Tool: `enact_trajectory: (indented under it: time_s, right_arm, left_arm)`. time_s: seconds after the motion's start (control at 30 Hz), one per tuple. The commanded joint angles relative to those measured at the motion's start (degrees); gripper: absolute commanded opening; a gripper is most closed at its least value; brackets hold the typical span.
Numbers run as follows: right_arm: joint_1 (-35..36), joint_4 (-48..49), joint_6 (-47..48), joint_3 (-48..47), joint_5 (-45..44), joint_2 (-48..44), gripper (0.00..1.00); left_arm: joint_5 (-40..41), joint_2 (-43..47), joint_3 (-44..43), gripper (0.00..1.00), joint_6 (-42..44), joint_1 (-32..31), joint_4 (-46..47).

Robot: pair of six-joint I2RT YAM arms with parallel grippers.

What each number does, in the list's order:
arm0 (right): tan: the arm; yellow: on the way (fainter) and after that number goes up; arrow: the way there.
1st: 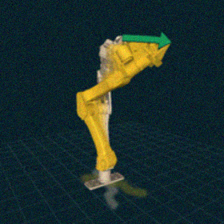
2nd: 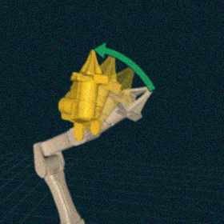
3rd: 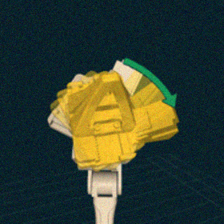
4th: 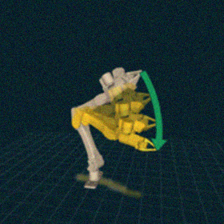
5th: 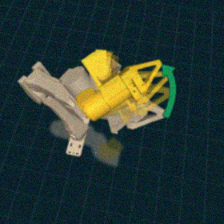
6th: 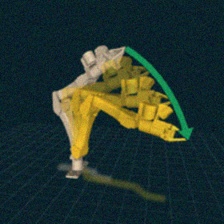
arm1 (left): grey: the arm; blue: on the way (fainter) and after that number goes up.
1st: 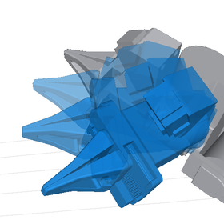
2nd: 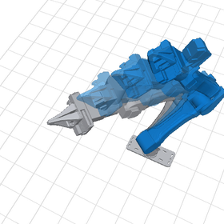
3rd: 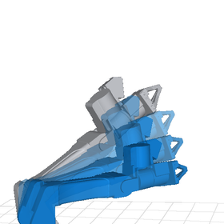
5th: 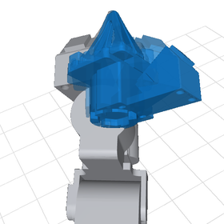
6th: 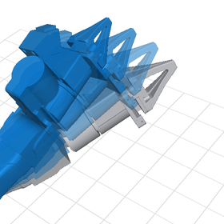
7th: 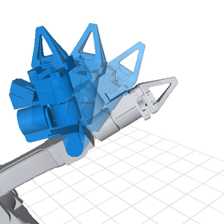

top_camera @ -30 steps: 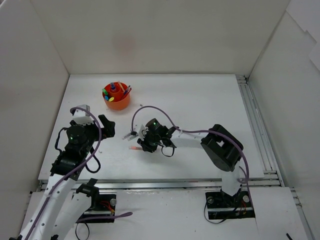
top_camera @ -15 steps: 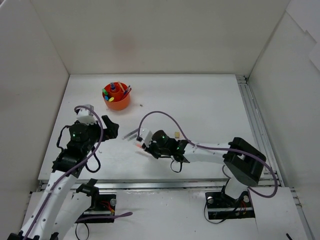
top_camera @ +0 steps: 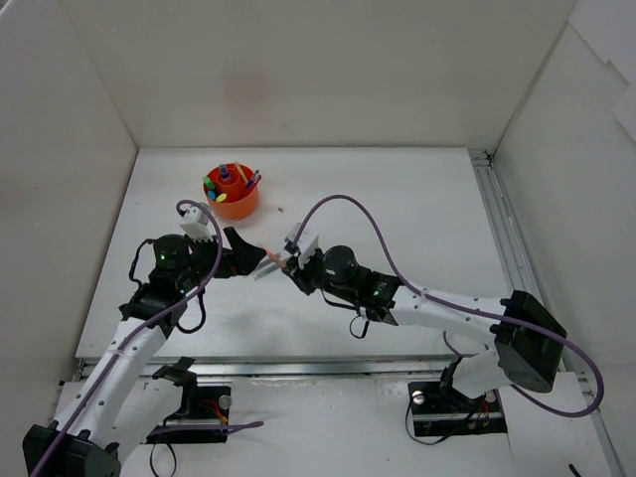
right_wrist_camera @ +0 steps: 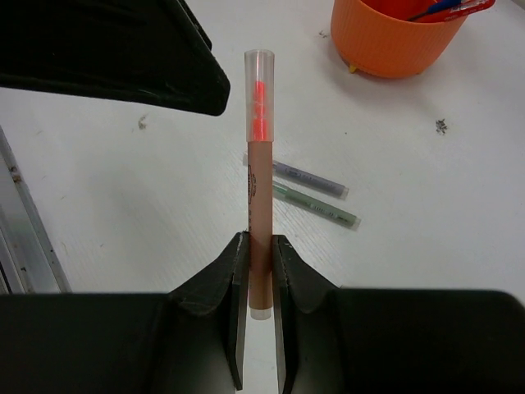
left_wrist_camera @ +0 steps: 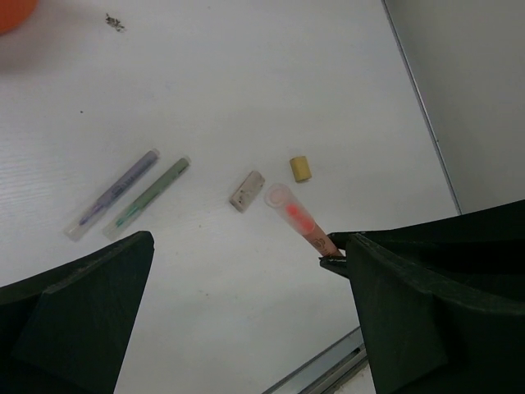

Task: Sort the stationery into containers
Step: Place the pen in the storage box.

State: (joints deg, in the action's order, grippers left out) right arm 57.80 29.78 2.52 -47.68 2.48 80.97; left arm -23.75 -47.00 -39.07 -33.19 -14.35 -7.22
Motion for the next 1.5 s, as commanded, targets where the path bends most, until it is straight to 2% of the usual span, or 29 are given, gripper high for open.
enact_trajectory:
  time_s: [0.0,0.2,0.3,0.4,0.5,0.53,0.57,0.63,0.73,0.77,0.83,0.87,0.97,1.07,1.2,1.3,1.47]
  right_arm:
    - [0.2,6.8,-2.1,-0.7,0.9,-1.7,0.0]
    - [1.0,8.8,-2.3,-1.9,1.4,-0.6,0.0]
    - [1.4,9.6,-2.3,-2.2,1.6,-0.5,0.0]
    - [1.4,9.7,-2.3,-2.5,2.2,-0.4,0.0]
    - [1.6,9.7,-3.9,-2.4,1.7,-0.1,0.0]
    - [1.7,9.7,-4.0,-2.2,1.6,-0.1,0.0]
    - [1.6,9.8,-3.9,-2.2,1.5,-0.2,0.0]
    - [1.5,9.7,-3.8,-2.3,1.0,-0.2,0.0]
    - [1.7,9.7,-3.8,-2.2,-0.6,-0.3,0.15]
    - [1.6,9.7,-3.9,-2.2,-1.2,-0.5,0.33]
    - [1.6,9.6,-4.2,-1.8,-4.4,-1.1,0.58]
    - [1.6,9.5,-4.2,-1.6,-5.4,-1.5,0.98]
    - [1.5,9.2,-4.2,0.6,-10.6,-5.0,0.98]
    - [1.4,7.3,-3.4,3.3,-16.3,-8.7,0.98]
    - [0.1,1.2,-1.3,4.3,-20.1,-12.5,0.98]
    - [-2.2,-2.7,-1.3,4.5,-21.5,-14.3,0.98]
    - [-5.7,-7.9,-1.3,4.1,-21.7,-15.6,0.98]
  left_arm:
    - [-3.5,-0.4,0.5,0.97,-3.5,-0.4,10.5]
    - [-1.7,-1.1,2.9,0.94,-6.4,-2.1,16.4]
    - [0.8,-1.8,2.6,0.87,-6.5,-3.4,16.9]
    - [1.9,-2.8,2.2,0.69,-6.7,-4.5,17.1]
    - [2.0,-3.8,1.8,0.29,-6.6,-5.1,17.7]
    - [2.2,-4.1,1.5,0.09,-6.7,-5.1,17.4]
    - [2.4,-4.2,1.3,0.0,-6.5,-5.1,17.2]
    - [2.5,-4.3,1.0,0.0,-5.6,-5.6,17.1]
    - [3.2,-3.6,1.5,0.0,-5.2,-5.6,18.6]
    - [3.6,-2.8,1.5,0.0,-5.1,-5.6,18.7]
    - [7.4,-2.4,0.2,0.0,-4.2,-5.6,17.6]
    - [8.8,-2.5,-0.7,0.0,-3.3,-5.6,17.1]
    - [20.0,-5.1,-6.2,0.0,1.8,-5.6,15.0]
    - [23.1,-11.9,-14.5,0.0,8.5,-4.1,13.9]
    - [20.8,-23.4,-26.2,0.0,15.8,-0.2,15.5]
    - [18.1,-36.4,-39.5,0.0,20.4,2.7,14.4]
    - [16.7,-51.5,-53.0,0.0,25.3,5.6,16.0]
